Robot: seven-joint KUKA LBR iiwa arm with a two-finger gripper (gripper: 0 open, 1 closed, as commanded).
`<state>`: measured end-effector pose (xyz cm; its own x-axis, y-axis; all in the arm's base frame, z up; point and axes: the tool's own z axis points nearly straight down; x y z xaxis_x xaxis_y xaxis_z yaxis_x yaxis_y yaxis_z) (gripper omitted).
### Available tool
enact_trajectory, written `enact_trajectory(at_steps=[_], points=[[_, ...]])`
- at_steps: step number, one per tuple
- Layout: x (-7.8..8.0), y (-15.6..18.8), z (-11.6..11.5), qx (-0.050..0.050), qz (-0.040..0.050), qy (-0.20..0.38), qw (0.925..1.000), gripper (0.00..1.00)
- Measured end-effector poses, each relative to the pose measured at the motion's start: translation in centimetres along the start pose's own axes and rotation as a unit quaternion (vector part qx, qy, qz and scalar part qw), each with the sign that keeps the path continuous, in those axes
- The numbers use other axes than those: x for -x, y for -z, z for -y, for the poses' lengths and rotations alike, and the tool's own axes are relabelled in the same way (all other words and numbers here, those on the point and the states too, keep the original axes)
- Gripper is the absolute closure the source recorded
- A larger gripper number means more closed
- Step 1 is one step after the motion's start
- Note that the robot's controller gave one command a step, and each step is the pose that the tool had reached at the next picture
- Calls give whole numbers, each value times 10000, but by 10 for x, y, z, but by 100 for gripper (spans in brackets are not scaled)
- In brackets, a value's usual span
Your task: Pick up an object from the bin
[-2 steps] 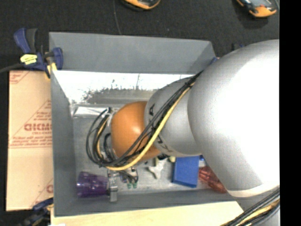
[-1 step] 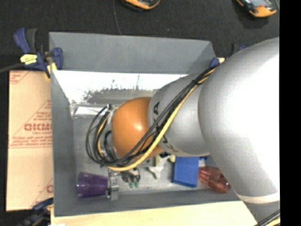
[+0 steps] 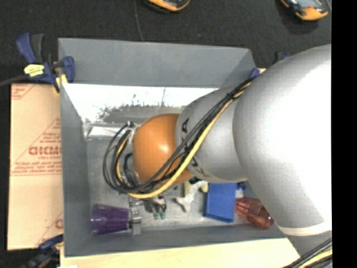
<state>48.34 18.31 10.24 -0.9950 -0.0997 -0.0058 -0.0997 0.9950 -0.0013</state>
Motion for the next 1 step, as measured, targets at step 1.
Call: enact_trajectory(at_steps=[1], points=[[-1, -30, 2, -9, -28, -69, 10000, 0]])
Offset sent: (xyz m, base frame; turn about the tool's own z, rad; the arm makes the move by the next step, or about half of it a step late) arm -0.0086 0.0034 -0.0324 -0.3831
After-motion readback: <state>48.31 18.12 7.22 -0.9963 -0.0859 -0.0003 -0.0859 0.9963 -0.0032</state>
